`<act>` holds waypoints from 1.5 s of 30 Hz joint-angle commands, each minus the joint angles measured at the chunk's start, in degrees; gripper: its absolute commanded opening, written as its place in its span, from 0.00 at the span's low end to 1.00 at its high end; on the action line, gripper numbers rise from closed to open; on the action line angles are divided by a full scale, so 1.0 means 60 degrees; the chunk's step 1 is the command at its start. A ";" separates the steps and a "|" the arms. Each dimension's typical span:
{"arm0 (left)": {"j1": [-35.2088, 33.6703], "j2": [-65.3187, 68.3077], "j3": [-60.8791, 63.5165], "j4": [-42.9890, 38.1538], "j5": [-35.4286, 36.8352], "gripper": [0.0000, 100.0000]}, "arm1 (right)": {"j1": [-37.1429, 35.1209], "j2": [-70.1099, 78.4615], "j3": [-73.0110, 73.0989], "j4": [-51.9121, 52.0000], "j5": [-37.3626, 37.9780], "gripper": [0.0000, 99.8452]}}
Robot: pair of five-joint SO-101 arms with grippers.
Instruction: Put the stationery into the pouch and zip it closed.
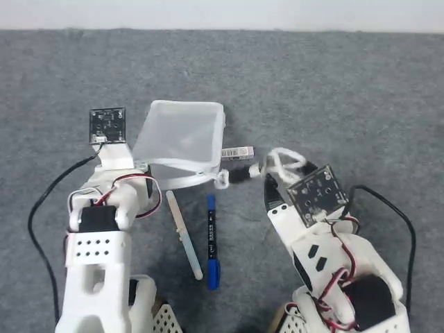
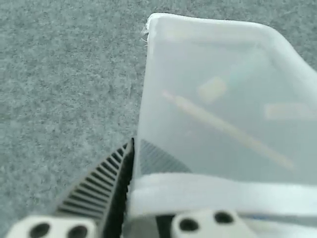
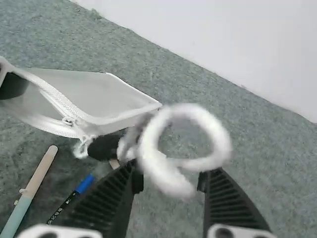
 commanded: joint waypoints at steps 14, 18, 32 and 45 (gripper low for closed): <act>-0.1978 -0.0337 -0.1238 0.0293 0.0835 0.01 | -0.0066 0.1209 0.0234 -0.0242 0.0161 0.19; -0.2359 -0.0337 -0.1311 0.0293 0.0894 0.01 | -0.0066 0.2718 0.0000 -0.0667 0.0117 0.19; -0.2447 -0.0322 -0.1297 0.0689 0.0864 0.01 | -0.0066 0.7875 -0.2667 -0.1194 -0.3194 0.19; -0.2491 -0.0337 -0.1634 0.1319 0.0879 0.01 | -0.0125 1.3077 -0.7414 -0.0505 -0.6960 0.19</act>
